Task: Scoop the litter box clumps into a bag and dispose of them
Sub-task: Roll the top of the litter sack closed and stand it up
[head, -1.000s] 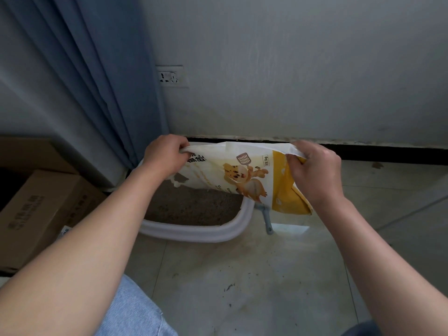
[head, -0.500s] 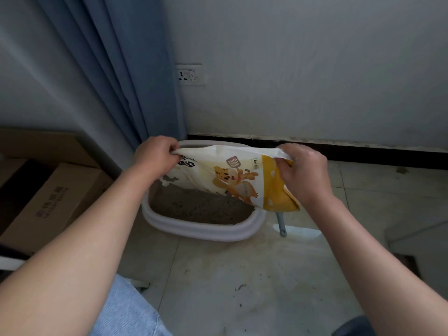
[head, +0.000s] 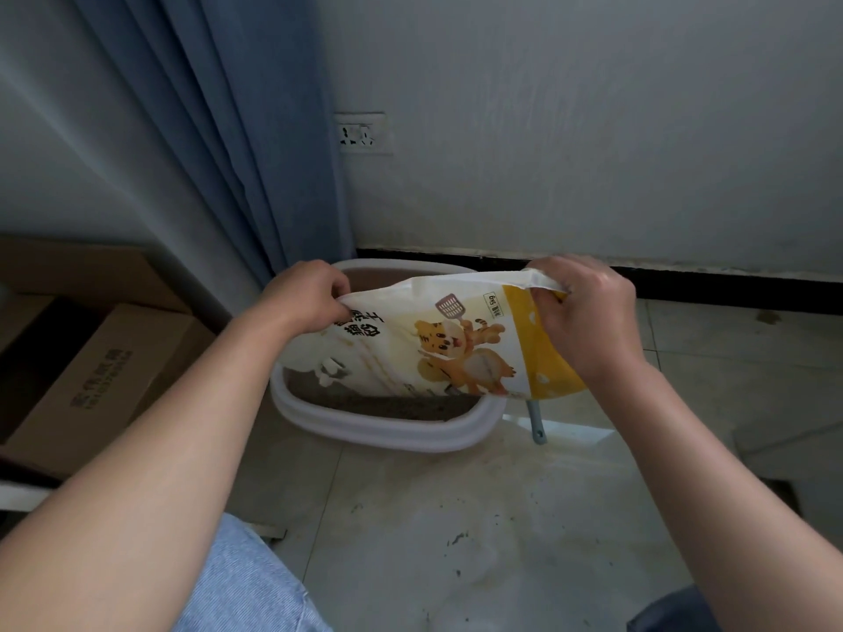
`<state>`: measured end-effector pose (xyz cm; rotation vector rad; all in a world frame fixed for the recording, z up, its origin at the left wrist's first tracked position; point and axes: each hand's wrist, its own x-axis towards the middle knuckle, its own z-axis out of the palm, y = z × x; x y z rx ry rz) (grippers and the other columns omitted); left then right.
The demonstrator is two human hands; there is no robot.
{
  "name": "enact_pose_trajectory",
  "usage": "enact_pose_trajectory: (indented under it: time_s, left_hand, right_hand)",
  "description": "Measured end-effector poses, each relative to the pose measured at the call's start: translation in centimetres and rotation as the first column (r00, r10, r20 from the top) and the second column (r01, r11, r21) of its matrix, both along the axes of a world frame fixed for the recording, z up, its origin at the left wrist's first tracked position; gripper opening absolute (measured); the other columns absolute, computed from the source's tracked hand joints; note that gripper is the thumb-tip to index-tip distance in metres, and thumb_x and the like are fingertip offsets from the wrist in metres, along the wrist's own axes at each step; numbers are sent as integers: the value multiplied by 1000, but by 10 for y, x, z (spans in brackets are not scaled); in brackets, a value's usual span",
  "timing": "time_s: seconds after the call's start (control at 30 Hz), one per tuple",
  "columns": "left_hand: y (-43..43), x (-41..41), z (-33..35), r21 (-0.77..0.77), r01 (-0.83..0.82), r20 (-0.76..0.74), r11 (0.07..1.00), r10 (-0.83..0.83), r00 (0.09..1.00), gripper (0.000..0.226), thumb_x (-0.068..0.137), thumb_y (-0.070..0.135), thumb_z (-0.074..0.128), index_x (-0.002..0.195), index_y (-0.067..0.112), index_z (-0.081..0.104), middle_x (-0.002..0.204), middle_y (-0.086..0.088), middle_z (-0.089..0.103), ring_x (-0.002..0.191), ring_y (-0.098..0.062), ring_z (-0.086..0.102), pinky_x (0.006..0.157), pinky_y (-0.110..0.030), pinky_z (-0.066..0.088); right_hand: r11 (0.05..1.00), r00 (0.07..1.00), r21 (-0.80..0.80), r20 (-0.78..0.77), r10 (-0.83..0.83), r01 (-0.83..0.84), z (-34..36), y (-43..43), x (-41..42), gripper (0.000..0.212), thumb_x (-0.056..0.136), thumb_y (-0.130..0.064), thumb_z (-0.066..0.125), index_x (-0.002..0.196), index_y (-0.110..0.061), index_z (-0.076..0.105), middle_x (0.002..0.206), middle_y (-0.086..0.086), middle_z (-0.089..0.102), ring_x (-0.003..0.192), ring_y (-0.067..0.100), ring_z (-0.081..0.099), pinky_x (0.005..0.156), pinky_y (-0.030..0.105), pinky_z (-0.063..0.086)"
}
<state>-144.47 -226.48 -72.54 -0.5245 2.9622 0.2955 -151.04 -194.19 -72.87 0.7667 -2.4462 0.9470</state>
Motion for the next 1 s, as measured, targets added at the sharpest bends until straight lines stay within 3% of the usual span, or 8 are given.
enact_pose_trajectory:
  time_s: [0.3,0.6,0.9,1.0]
  left_hand:
    - [30,-24,3,-2,-55,-275,999,52,960,8,80,29,69,74,25,66,79,4,67,79,-25,61,60,-30,40]
    - [45,-31,5,13,-25,-270,1000,28,963,8,80,27,68,72,24,66,75,4,67,76,-25,61,62,-32,46]
    - [56,-33,7,-4,50,-328,999,-49,943,6,84,25,63,80,22,58,76,1,63,79,-31,59,62,-35,43]
    - [65,-32,13,-28,97,-372,995,-100,923,7,86,26,62,84,22,58,75,-2,63,76,-33,57,62,-36,43]
  right_hand:
    - [995,995,-37,2,-98,98,2,26,-10,23,82,-13,66,102,-15,76,95,0,75,88,21,68,78,29,49]
    - [991,992,-56,-18,-122,120,3,42,-12,22,81,-13,65,99,-13,76,92,1,74,85,22,67,74,23,42]
    - [984,979,-22,110,-172,176,-10,58,-15,25,90,-21,64,114,-15,73,103,1,75,97,22,68,86,32,52]
    - [975,954,49,202,-223,218,-16,71,-19,12,93,-27,62,96,-20,71,81,0,72,80,24,66,72,34,51]
